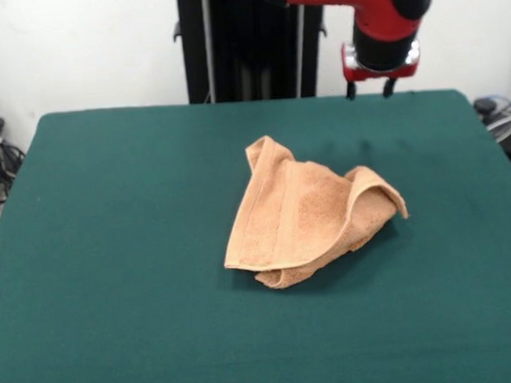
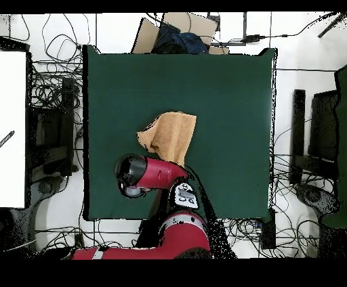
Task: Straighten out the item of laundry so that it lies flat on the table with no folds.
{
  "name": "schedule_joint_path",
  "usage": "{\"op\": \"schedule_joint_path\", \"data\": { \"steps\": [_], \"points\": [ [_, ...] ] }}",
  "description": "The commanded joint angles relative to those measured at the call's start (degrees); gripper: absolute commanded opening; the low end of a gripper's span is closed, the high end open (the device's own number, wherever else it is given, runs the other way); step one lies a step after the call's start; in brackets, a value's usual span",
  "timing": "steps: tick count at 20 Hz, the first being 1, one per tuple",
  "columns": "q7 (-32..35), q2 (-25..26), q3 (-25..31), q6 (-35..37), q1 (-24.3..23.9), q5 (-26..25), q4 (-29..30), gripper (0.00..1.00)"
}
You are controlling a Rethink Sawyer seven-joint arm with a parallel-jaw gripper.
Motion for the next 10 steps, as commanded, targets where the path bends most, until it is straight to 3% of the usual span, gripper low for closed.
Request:
{"op": "schedule_joint_path", "data": {
  "steps": [1,10],
  "points": [
    [10.40,1.26,2.48,5.53,0.84,1.42,-6.74,1.00],
    [9.99,1.72,3.12,6.11,0.20,1.76,-7.99,1.00]
  ]
}}
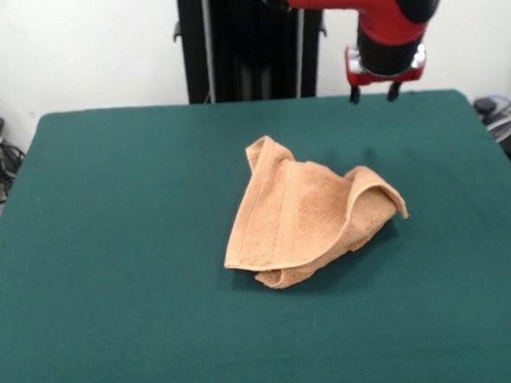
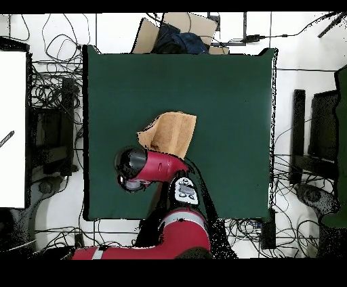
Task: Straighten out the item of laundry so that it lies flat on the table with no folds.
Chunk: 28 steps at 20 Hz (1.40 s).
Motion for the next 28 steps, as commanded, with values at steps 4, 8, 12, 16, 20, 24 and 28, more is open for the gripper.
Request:
{"op": "schedule_joint_path", "data": {
  "steps": [4,8,12,16,20,24,28],
  "points": [
    [9.81,1.52,2.92,1.91,0.10,1.50,-4.70,1.00],
    [8.90,2.01,2.44,-4.56,0.13,0.05,-5.16,1.00],
    [8.56,2.79,2.38,-10.94,0.41,-1.22,-5.63,1.00],
    [8.73,2.78,1.78,-15.76,1.12,-2.29,-6.11,1.00],
    [8.79,3.09,1.61,-21.15,1.27,-2.74,-6.17,1.00],
    [9.47,2.70,1.29,-25.85,1.75,-3.00,-4.96,1.00],
    [9.93,2.39,1.43,-27.72,1.57,-2.36,-3.77,1.00]
  ]
}}
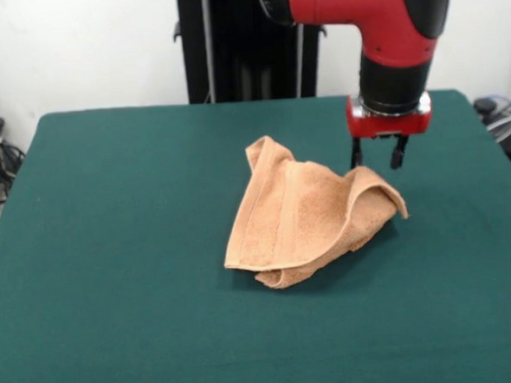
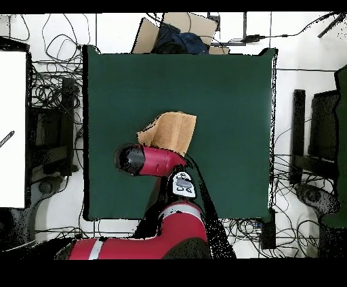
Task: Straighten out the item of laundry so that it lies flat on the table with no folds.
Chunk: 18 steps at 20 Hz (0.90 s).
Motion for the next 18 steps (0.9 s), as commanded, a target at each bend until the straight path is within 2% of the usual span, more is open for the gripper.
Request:
{"op": "schedule_joint_path", "data": {
  "steps": [1,12,18],
  "points": [
    [10.07,0.19,1.50,-3.94,1.00,-0.87,-0.68,1.00],
    [11.79,-0.62,1.91,-2.36,0.54,1.34,1.62,1.00],
    [13.02,-5.89,0.71,0.12,1.96,1.77,5.03,1.00]
  ]
}}
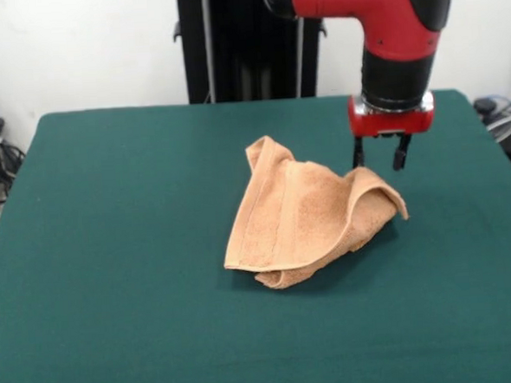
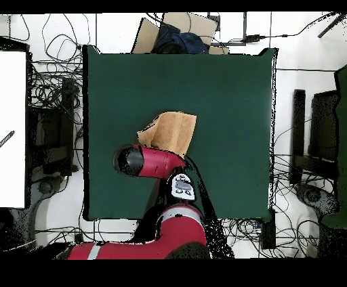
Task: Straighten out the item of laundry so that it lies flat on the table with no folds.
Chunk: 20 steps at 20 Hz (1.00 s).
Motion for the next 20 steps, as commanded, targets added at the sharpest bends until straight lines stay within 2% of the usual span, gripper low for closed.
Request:
{"op": "schedule_joint_path", "data": {
  "steps": [1,5,9,10,11,14,20],
  "points": [
    [13.69,-5.61,0.20,1.09,2.26,1.87,4.58,1.00],
    [14.53,-10.87,-1.77,4.05,4.17,2.34,7.13,1.00],
    [14.02,-13.90,-2.94,9.11,4.84,2.79,7.48,1.00],
    [13.92,-14.29,-2.91,9.25,4.77,2.86,7.89,1.00],
    [13.96,-12.51,-2.48,7.68,4.40,2.99,7.63,1.00],
    [13.30,-13.06,-0.83,6.72,2.66,3.41,9.59,1.00],
    [13.27,-19.50,-1.84,9.46,2.91,3.68,16.10,1.00]
  ]
}}
